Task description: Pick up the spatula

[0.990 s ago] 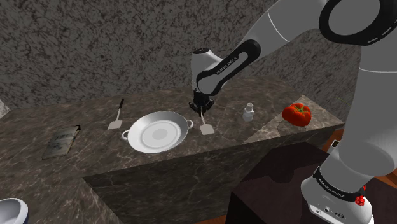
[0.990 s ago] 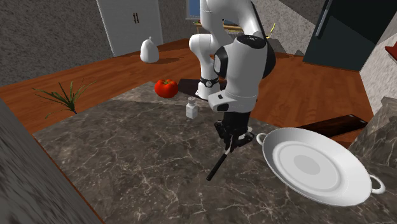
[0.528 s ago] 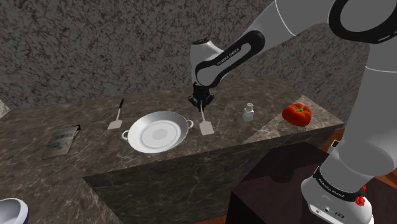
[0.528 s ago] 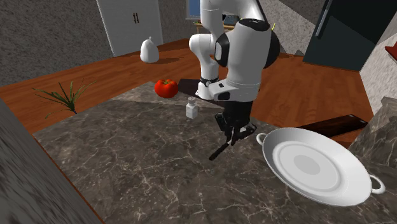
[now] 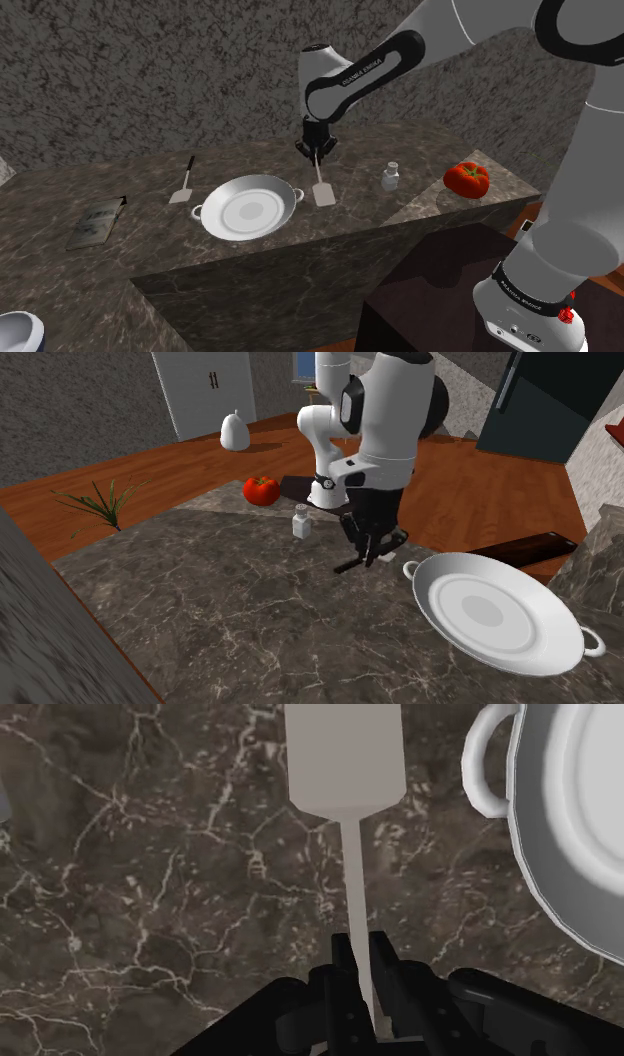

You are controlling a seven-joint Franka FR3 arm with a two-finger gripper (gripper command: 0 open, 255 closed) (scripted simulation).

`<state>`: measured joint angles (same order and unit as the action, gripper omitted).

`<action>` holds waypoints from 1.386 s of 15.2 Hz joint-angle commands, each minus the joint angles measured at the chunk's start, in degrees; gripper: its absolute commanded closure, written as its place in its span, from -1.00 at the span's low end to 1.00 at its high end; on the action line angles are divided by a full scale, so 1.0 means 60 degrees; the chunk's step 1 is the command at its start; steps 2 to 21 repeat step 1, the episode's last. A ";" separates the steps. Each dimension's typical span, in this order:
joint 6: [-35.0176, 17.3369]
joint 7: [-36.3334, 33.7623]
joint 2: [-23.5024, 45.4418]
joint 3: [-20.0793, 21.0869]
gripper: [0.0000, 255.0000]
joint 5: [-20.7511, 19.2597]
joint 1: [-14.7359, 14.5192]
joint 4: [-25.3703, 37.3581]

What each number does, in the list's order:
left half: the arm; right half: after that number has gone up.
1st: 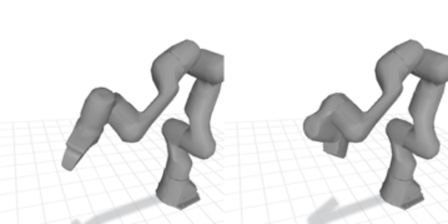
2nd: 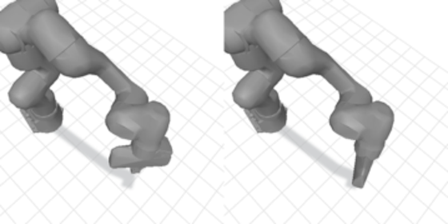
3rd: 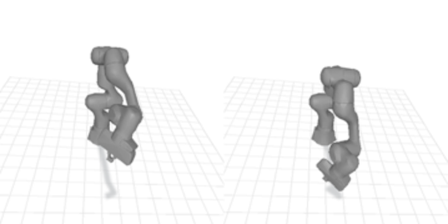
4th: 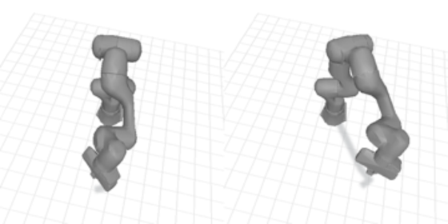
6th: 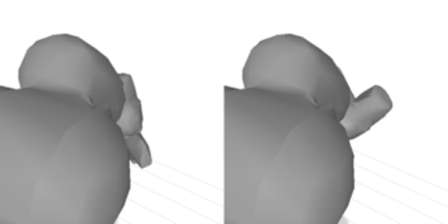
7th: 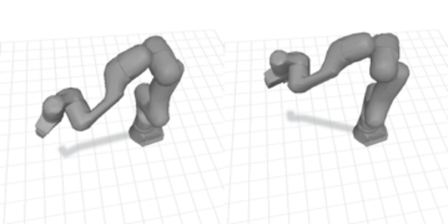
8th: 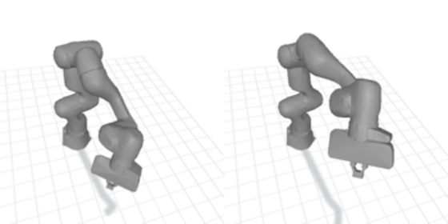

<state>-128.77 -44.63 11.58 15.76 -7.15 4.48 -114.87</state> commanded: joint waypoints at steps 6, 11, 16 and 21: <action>0.0080 0.0022 -0.0029 0.0002 1.00 0.0019 0.0006 0.0048; 0.0080 0.0022 -0.0029 0.0002 1.00 0.0019 0.0006 0.0048; 0.0080 0.0022 -0.0029 0.0002 1.00 0.0019 0.0006 0.0048; 0.0080 0.0022 -0.0029 0.0002 1.00 0.0019 0.0006 0.0048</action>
